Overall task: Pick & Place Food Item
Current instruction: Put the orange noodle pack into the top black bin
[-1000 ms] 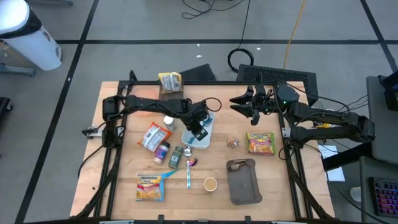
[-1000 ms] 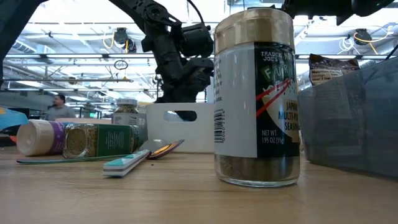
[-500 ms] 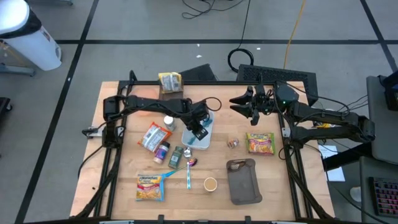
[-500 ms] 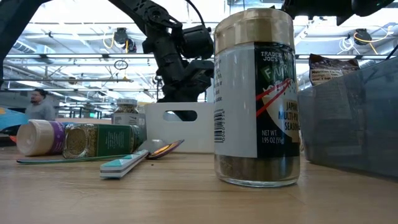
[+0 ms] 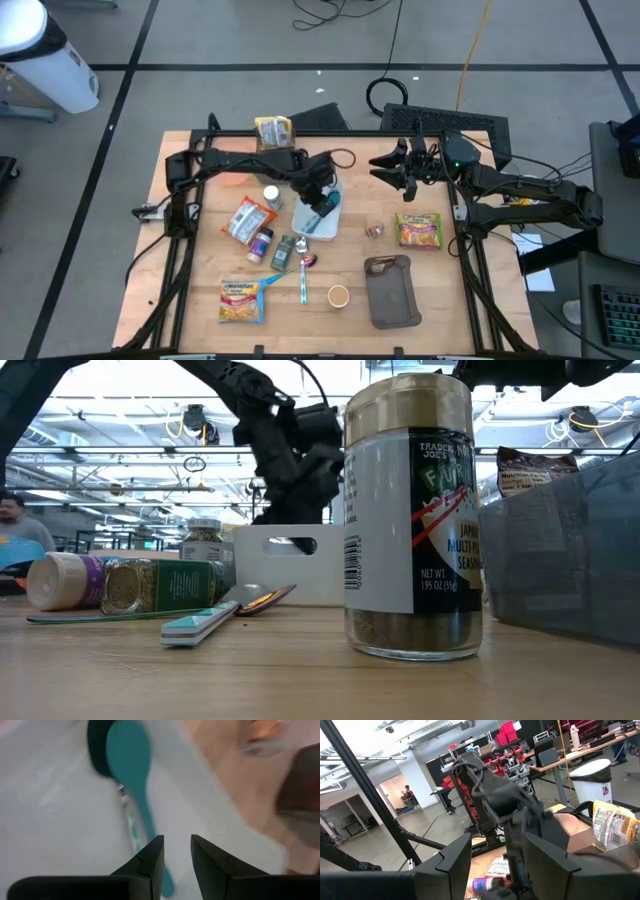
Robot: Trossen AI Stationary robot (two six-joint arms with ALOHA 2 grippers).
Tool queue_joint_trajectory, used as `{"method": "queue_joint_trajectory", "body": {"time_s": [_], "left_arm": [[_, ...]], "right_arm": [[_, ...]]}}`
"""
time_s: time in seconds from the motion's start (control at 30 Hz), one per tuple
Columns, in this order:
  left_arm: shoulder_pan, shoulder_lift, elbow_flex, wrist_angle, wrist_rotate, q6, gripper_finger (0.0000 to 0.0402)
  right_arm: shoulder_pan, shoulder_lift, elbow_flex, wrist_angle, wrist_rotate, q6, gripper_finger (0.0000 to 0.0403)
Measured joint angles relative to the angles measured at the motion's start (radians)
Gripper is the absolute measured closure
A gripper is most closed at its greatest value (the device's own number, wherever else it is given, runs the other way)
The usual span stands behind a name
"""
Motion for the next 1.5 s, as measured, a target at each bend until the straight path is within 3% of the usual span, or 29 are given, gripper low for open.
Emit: {"method": "queue_joint_trajectory", "body": {"time_s": [0.43,0.63,0.83,1.13,1.3,1.5], "left_arm": [[-0.037,-0.020,0.519,-0.235,0.013,0.197,0.0298],[-0.076,-0.194,0.568,-0.217,-0.052,0.259,0.0298],[-0.128,-0.496,0.406,-0.204,-0.260,0.256,0.0298],[-0.321,-0.912,-0.102,0.040,-0.448,0.012,0.0298],[-0.444,-1.022,-0.362,0.237,-0.485,-0.154,0.0298],[-0.532,-1.034,-0.575,0.469,-0.486,-0.276,0.0298]], "right_arm": [[0.000,0.000,0.000,-0.004,0.000,0.003,0.0234],[0.000,0.000,0.000,-0.005,0.000,0.034,0.0234],[0.000,0.000,0.000,-0.005,0.001,0.038,0.0234],[0.015,0.059,0.000,-0.003,0.000,0.141,0.0234],[0.063,0.131,0.000,0.013,0.002,0.202,0.0234],[0.159,0.247,0.000,0.127,0.005,0.283,0.0234]]}}
